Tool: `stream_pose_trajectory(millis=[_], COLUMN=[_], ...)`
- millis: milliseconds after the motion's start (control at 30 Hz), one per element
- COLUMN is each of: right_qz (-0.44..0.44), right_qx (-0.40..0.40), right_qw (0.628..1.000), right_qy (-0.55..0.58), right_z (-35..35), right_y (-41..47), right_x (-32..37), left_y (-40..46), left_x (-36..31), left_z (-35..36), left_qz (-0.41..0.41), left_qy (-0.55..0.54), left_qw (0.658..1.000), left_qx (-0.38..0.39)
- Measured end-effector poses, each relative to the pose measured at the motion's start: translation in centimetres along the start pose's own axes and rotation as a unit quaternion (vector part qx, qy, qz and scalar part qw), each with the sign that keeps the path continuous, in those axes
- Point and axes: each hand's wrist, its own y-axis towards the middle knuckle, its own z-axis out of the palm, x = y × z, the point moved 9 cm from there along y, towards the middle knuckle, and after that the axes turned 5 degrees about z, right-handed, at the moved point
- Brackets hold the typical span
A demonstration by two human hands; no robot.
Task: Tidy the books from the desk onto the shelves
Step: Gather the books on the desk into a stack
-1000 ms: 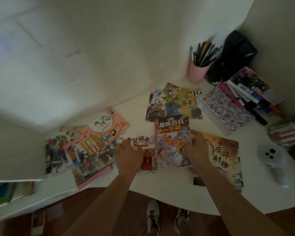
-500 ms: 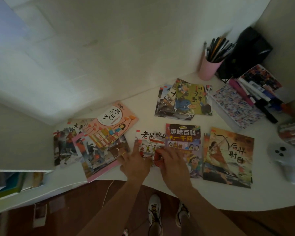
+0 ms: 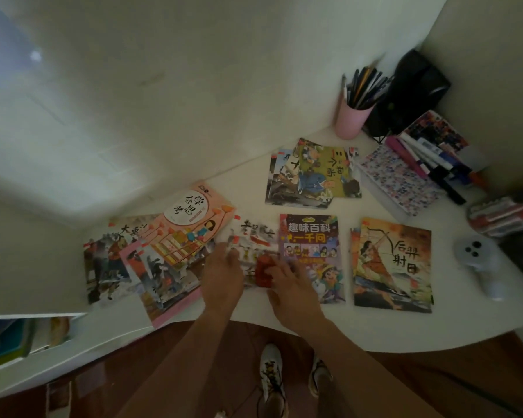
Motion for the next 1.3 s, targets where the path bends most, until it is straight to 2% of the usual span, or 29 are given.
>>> stream_pose_trajectory(millis=[67,133,200,233,300,467,567,667,733,800,1000,1167,1233,1300], right_qz=[0.061,0.179,0.255,0.273,0.298,0.374,0.413,0.440,0.461,0.475,0.473,0.460,0.463,0.453], right_qx=[0.014,0.012,-0.011,-0.042,-0.103,-0.197,-0.208,-0.180,-0.134,-0.109,-0.105,-0.115,-0.110,-0.113], right_qw=[0.992,0.940,0.847,0.811,0.780,0.825,0.841,0.858,0.869,0.867,0.865,0.847,0.833,0.813], right_qy=[0.111,0.289,0.466,0.516,0.540,0.375,0.280,0.194,0.119,0.110,0.133,0.238,0.281,0.349], right_z=[-0.4,-2.2,-3.9,-5.3,-7.7,-13.1,-15.4,-15.6,-14.7,-13.7,-12.7,-12.1,-11.7,-11.8], right_y=[0.1,-0.1,-0.5,-0.8,-1.6,-5.4,-7.3,-8.3,-8.6,-8.7,-8.6,-8.5,-8.5,-8.1], right_x=[0.0,-1.0,-2.3,-3.6,-7.9,-19.7,-24.2,-26.7,-27.7,-28.1,-28.2,-28.6,-28.7,-28.6], left_y=[-0.3,-0.2,0.1,0.0,-1.0,-4.6,-6.0,-6.5,-6.8,-6.9,-6.5,-7.0,-7.1,-7.3], left_x=[-2.2,-3.5,-5.0,-6.1,-8.8,-13.9,-14.0,-13.8,-13.9,-14.3,-12.9,-12.1,-12.7,-14.1], left_z=[-3.5,-5.5,-4.6,-2.8,1.9,13.6,18.9,21.3,22.2,22.3,24.2,25.5,25.2,24.3], left_qz=[0.044,0.039,0.028,0.020,0.017,0.036,0.024,0.041,0.027,0.007,-0.110,-0.216,-0.216,-0.169], left_qy=[-0.033,-0.112,-0.176,-0.190,-0.173,-0.110,-0.024,0.114,0.128,0.126,0.013,-0.117,-0.168,-0.236], left_qw=[0.996,0.990,0.984,0.981,0.980,0.962,0.955,0.950,0.952,0.959,0.967,0.933,0.921,0.905], left_qx=[-0.069,-0.078,-0.025,0.018,0.096,0.246,0.295,0.287,0.278,0.255,0.230,0.263,0.277,0.311])
